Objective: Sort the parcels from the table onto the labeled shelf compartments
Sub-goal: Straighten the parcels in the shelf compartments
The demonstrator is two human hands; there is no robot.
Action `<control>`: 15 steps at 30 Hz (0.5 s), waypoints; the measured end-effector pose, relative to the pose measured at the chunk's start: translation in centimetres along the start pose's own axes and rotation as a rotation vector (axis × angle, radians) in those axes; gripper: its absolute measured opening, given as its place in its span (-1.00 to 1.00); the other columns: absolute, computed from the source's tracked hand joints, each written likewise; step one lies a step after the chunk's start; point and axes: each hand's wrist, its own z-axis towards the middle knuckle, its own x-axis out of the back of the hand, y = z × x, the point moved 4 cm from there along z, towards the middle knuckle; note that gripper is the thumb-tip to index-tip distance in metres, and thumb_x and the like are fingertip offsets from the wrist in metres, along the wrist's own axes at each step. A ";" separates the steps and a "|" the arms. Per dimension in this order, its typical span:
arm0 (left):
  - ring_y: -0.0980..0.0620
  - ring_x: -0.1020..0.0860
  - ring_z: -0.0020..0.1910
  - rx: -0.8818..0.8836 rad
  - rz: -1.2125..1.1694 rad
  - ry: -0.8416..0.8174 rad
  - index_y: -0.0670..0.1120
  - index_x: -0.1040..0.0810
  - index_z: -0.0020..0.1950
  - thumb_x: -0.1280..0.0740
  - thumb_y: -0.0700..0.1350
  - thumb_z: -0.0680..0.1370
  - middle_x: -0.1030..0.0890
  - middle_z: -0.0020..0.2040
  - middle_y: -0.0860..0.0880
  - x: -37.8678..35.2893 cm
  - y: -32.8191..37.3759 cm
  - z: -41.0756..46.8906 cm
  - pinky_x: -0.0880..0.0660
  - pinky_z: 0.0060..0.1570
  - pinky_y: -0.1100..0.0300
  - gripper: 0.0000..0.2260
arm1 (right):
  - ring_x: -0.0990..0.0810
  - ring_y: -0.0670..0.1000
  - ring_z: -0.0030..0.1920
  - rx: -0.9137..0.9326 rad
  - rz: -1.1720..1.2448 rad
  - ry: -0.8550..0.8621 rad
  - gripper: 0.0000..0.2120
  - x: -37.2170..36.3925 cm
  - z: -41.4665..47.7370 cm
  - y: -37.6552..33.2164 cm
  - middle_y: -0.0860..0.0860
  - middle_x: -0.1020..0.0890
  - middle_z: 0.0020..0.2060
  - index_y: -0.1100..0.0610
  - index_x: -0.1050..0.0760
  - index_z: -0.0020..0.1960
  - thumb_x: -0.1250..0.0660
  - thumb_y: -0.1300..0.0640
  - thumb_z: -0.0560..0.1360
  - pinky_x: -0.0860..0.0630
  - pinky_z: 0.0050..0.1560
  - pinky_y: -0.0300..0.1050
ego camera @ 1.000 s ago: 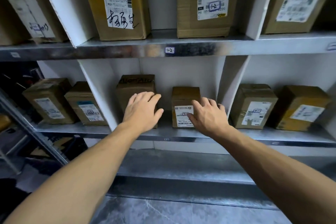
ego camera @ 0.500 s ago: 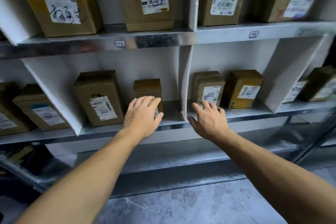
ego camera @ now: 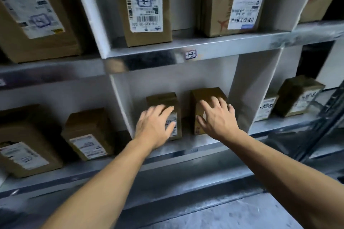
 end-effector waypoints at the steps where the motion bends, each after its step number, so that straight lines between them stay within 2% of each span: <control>1: -0.08 -0.32 0.36 0.029 0.015 -0.003 0.11 -0.28 0.50 -0.15 0.19 0.58 -0.37 0.44 -0.01 -0.5 0.2 1.2 -0.25 0.33 -0.02 -0.51 | -0.33 0.27 0.40 0.002 -0.011 0.000 -0.52 -0.2 1.1 1.0 0.16 -0.39 0.37 -0.05 -0.29 0.41 -0.15 -0.25 0.58 -0.30 0.35 0.38; 4: -0.11 -0.35 0.34 0.092 0.045 0.021 0.15 -0.30 0.47 -0.19 0.21 0.55 -0.38 0.43 0.02 -1.9 0.6 3.9 -0.35 0.25 -0.04 -0.50 | -0.35 0.30 0.39 0.008 -0.019 -0.039 -0.49 -1.2 3.7 3.4 0.16 -0.40 0.38 -0.09 -0.30 0.43 -0.16 -0.29 0.56 -0.30 0.32 0.42; 7: -0.12 -0.32 0.37 0.126 0.051 0.020 0.14 -0.31 0.47 -0.26 0.20 0.52 -0.36 0.43 0.05 -3.3 1.4 5.3 -0.32 0.32 -0.05 -0.47 | -0.17 0.27 0.50 0.049 0.033 -0.103 -0.45 -2.6 5.7 5.5 0.10 -0.27 0.48 -0.18 -0.20 0.49 -0.16 -0.30 0.56 -0.25 0.31 0.50; 10: -0.18 -0.33 0.37 0.182 0.070 0.007 0.11 -0.32 0.48 -0.31 0.16 0.51 -0.34 0.43 0.05 -4.4 1.8 5.6 -0.29 0.36 -0.10 -0.45 | -0.10 0.23 0.51 0.095 0.082 -0.128 -0.45 -3.7 6.5 6.5 0.06 -0.23 0.48 -0.21 -0.21 0.49 -0.21 -0.30 0.54 -0.28 0.32 0.51; 15: -0.21 -0.38 0.30 0.214 0.091 0.031 0.08 -0.39 0.45 -0.36 0.10 0.48 -0.42 0.35 0.02 -4.5 1.4 6.3 -0.35 0.29 -0.14 -0.47 | -0.19 0.28 0.46 0.120 0.160 -0.082 -0.51 -4.5 7.2 6.6 0.10 -0.31 0.42 -0.12 -0.35 0.41 -0.28 -0.23 0.53 -0.37 0.29 0.42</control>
